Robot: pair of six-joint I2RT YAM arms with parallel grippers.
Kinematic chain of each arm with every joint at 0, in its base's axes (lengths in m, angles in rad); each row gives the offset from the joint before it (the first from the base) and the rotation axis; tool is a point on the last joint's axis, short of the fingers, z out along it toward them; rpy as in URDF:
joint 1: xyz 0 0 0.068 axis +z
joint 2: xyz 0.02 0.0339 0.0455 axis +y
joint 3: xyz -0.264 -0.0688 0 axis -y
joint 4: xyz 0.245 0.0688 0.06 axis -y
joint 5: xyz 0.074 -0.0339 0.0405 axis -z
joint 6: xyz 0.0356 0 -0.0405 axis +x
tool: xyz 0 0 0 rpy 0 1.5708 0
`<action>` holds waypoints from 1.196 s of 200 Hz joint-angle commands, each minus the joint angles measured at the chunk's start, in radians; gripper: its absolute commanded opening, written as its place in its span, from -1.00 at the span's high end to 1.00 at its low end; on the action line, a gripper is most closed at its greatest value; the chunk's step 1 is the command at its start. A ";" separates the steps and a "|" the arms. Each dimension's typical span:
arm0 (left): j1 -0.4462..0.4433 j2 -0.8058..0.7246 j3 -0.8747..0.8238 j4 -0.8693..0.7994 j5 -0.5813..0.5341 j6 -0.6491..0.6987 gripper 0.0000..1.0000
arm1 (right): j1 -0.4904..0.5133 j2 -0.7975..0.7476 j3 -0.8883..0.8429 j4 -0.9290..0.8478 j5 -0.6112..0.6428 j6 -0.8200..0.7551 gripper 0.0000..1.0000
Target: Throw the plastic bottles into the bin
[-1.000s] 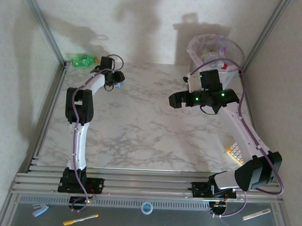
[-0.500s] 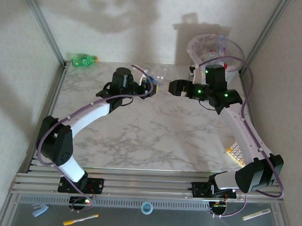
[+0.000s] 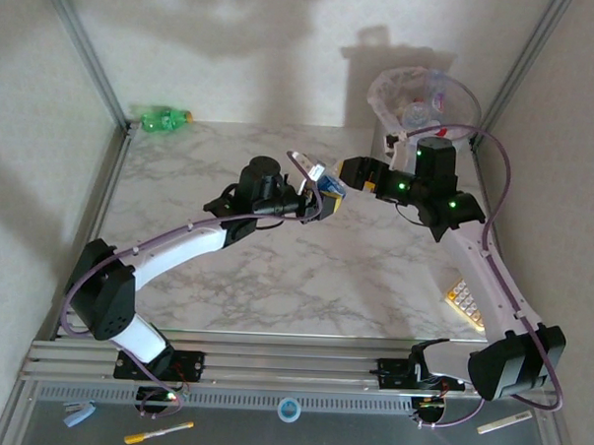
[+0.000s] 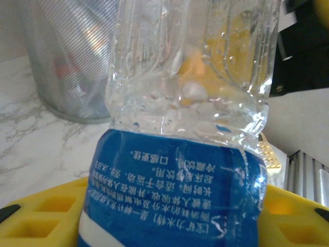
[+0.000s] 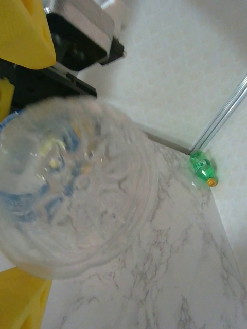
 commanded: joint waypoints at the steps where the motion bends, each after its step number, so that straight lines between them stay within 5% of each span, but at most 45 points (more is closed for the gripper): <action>1: -0.013 -0.027 0.005 0.066 0.029 -0.021 0.01 | -0.003 0.010 -0.025 0.071 -0.037 0.054 -0.89; 55: -0.044 0.013 0.035 0.097 0.063 -0.023 0.00 | -0.006 0.032 -0.014 0.089 -0.064 0.081 -0.55; 83: -0.063 0.024 0.039 0.128 0.068 -0.016 -0.07 | -0.013 0.048 0.018 0.079 -0.086 0.085 -0.13; 90: -0.063 0.025 0.040 0.129 0.062 -0.018 -0.24 | -0.017 0.048 0.027 0.070 -0.090 0.083 -0.05; 105: -0.062 0.017 0.033 0.129 0.013 -0.026 -0.94 | -0.023 0.038 0.057 0.036 -0.087 0.063 0.02; 150: 0.029 -0.040 -0.060 0.246 -0.075 -0.153 -0.99 | -0.054 -0.032 0.234 -0.100 0.199 -0.140 0.12; 174: 0.107 -0.060 -0.137 0.315 -0.073 -0.242 -0.99 | -0.056 -0.123 0.198 0.130 0.427 -0.263 0.14; 213: 0.167 -0.087 -0.244 0.362 -0.111 -0.313 -0.99 | -0.056 -0.243 -0.074 0.936 0.634 -0.478 0.17; 239: 0.186 -0.103 -0.280 0.362 -0.150 -0.323 -0.99 | -0.058 -0.221 -0.056 1.109 0.688 -0.592 0.19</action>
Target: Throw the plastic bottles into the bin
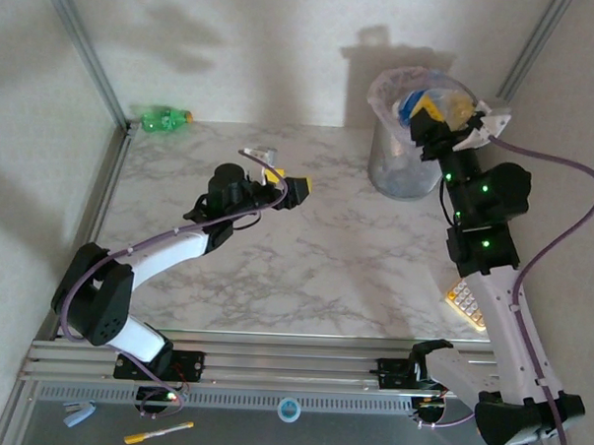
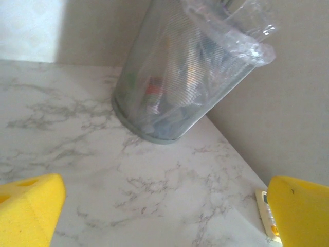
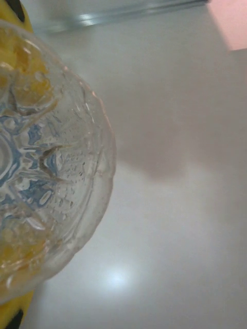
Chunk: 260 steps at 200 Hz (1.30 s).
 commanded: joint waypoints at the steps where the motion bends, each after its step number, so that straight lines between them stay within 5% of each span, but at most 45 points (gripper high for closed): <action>1: 0.015 -0.047 -0.030 0.066 -0.043 -0.045 -0.99 | -0.005 0.029 -0.007 0.392 0.127 -0.180 0.19; 53: 0.052 -0.064 -0.079 0.106 -0.085 -0.067 -0.99 | -0.006 0.011 -0.006 0.553 0.163 -0.320 0.22; 155: 0.088 -0.110 -0.096 0.057 -0.092 -0.065 -0.99 | -0.022 0.196 0.211 0.213 0.052 -0.269 0.23; 178: 0.093 -0.118 -0.098 0.025 -0.108 -0.062 -0.99 | -0.070 0.347 0.408 -0.046 0.036 -0.232 0.09; 217: 0.097 -0.125 -0.092 -0.024 -0.084 -0.068 -0.99 | -0.156 0.653 0.831 -0.597 -0.006 -0.125 -0.72; 260: 0.099 -0.134 -0.046 -0.155 -0.127 -0.057 -0.99 | -0.173 0.589 0.809 -0.661 -0.063 -0.085 -0.91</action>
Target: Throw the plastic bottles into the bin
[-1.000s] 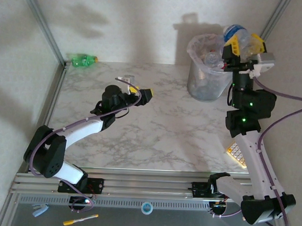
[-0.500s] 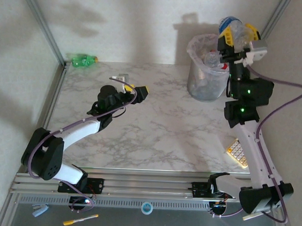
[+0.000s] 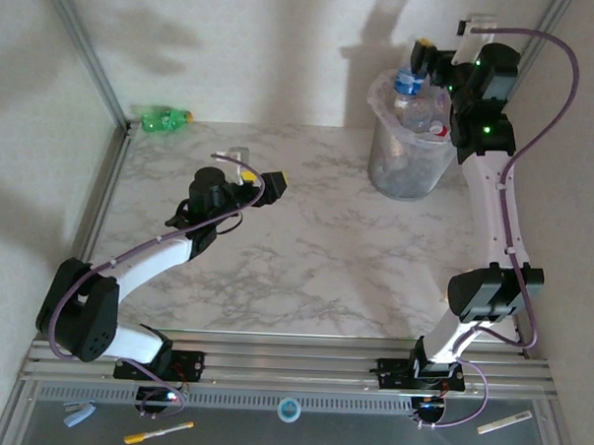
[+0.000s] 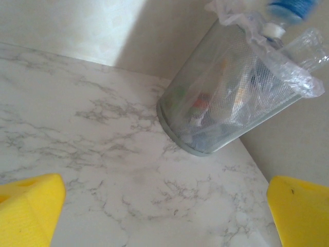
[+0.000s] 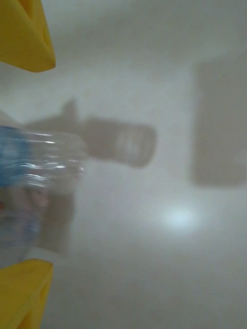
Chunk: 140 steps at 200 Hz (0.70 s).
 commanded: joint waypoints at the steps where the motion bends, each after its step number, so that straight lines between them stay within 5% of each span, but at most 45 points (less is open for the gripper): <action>1: 0.009 -0.031 0.042 -0.100 -0.037 0.010 -0.99 | 0.002 -0.098 0.004 -0.088 -0.056 0.041 -0.91; 72: 0.014 -0.039 0.067 -0.198 -0.117 0.040 -0.99 | 0.001 -0.393 -0.235 -0.062 -0.051 0.038 -0.92; 140: 0.124 -0.051 0.077 -0.237 -0.166 -0.027 -0.99 | 0.002 -0.549 -0.364 -0.150 -0.103 0.103 -0.93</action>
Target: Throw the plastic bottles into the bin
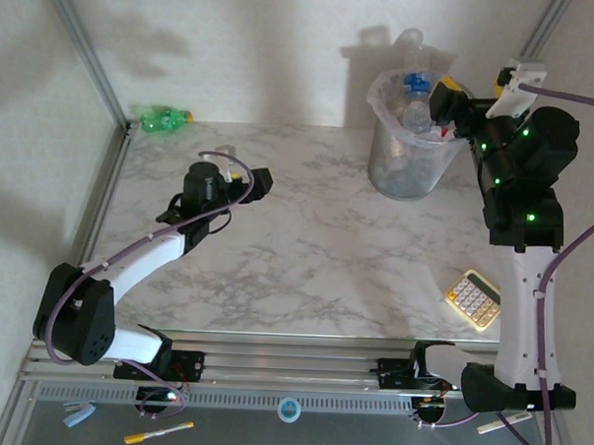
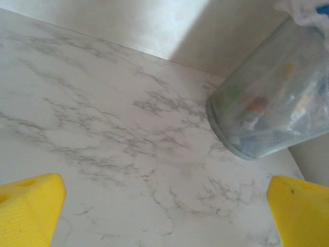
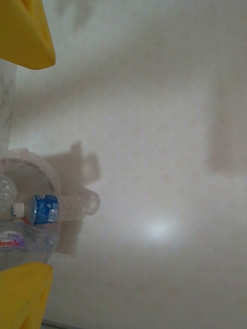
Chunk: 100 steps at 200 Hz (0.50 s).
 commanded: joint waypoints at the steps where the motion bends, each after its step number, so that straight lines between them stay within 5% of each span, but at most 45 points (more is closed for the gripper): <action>1: 0.057 -0.026 0.038 -0.045 -0.063 -0.036 -0.99 | 0.004 -0.031 -0.050 -0.056 -0.038 0.043 -0.93; 100: 0.384 0.281 0.381 -0.329 -0.141 0.066 -0.99 | 0.007 -0.150 -0.188 -0.177 -0.167 0.126 -0.92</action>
